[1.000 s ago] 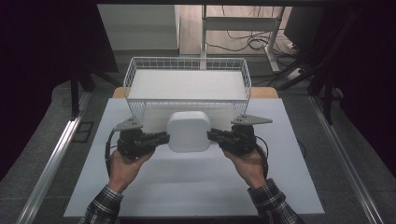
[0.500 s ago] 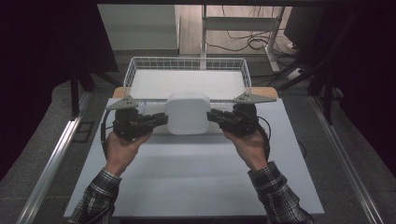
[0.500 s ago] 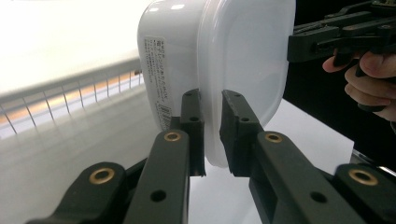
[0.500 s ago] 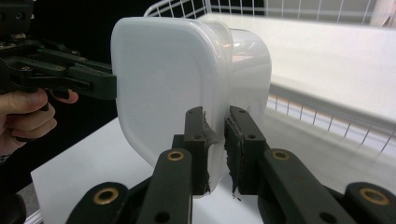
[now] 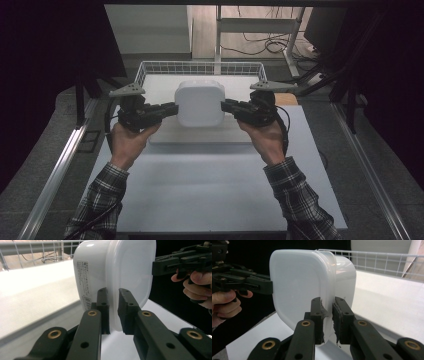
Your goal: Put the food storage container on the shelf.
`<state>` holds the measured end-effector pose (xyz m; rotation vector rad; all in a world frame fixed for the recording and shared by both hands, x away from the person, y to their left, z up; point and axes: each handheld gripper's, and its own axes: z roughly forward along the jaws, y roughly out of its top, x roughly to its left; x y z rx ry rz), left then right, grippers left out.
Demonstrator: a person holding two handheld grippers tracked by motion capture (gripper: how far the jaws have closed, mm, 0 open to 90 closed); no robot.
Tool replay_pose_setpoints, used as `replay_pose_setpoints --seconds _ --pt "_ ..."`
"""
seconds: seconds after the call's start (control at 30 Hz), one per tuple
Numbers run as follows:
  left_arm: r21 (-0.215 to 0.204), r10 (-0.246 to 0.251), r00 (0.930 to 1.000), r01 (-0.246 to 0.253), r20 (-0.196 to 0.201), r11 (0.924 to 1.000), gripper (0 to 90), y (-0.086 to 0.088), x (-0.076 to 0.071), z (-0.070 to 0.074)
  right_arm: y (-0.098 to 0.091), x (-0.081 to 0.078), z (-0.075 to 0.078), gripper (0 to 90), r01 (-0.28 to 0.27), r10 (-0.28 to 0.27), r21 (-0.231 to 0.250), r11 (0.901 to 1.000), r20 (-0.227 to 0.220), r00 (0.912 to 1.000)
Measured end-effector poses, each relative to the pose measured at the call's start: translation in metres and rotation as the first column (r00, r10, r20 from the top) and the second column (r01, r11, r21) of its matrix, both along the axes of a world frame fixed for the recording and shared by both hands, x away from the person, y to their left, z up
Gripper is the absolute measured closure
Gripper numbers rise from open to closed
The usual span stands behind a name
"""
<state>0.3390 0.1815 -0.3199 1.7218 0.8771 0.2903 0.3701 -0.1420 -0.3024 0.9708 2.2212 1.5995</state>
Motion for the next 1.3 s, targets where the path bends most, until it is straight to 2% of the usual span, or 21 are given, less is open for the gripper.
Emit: replay_pose_setpoints --seconds 0.1,0.4,0.6,0.87,1.03,1.2,1.23,1.3 --pt "-0.005 0.007 1.0000 -0.007 0.002 1.0000 80.0 0.002 0.008 0.006 0.003 0.009 0.008 78.0 0.009 -0.009 0.001 1.0000 0.006 0.9999" --pt "-0.014 0.017 0.9998 -0.017 -0.012 0.9998 79.9 0.002 0.031 0.014 0.007 0.031 0.013 77.4 0.036 -0.036 0.010 0.9993 -0.014 0.9992" --pt "-0.010 0.029 0.9991 -0.030 -0.029 0.9995 79.6 0.001 0.042 0.012 0.010 0.044 0.012 76.7 0.056 -0.056 -0.004 0.9984 -0.036 0.9978" --pt "-0.030 0.033 0.9978 -0.034 -0.058 0.9990 79.3 -0.001 0.053 0.010 0.010 0.058 0.007 75.7 0.082 -0.081 0.003 0.9966 -0.077 0.9937" --pt "-0.039 0.037 0.9967 -0.040 -0.072 0.9985 78.7 -0.003 0.060 0.007 0.012 0.065 0.006 74.4 0.105 -0.106 -0.011 0.9944 -0.098 0.9896" --pt "-0.041 0.036 0.9958 -0.039 -0.085 0.9984 75.8 -0.005 0.065 0.002 0.013 0.070 0.005 71.5 0.118 -0.119 -0.015 0.9929 -0.105 0.9874" --pt "-0.062 0.034 0.9951 -0.040 -0.093 0.9973 75.1 -0.004 0.068 0.001 0.013 0.071 0.006 70.6 0.118 -0.118 -0.009 0.9930 -0.108 0.9871" --pt "-0.061 0.040 0.9946 -0.046 -0.095 0.9971 72.6 -0.004 0.069 0.001 0.014 0.071 0.006 68.6 0.118 -0.117 -0.001 0.9931 -0.110 0.9871"
